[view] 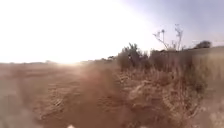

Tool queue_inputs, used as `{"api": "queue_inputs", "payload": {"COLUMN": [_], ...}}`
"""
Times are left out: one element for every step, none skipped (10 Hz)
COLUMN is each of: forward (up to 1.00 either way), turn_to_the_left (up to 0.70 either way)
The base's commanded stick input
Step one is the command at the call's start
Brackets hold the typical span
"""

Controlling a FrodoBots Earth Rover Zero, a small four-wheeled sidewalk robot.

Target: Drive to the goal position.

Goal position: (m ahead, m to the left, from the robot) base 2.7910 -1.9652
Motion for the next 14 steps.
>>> {"api": "queue_inputs", "payload": {"forward": [0.70, 0.70, 0.70, 0.70, 0.70, 0.70, 0.70, 0.70, 0.70, 0.70, 0.70, 0.70, 0.70, 0.70], "turn_to_the_left": [0.13, 0.00, 0.00, 0.00, 0.00, 0.00, 0.13, 0.29, 0.35, 0.35, 0.35, 0.28, 0.20, 0.11]}}
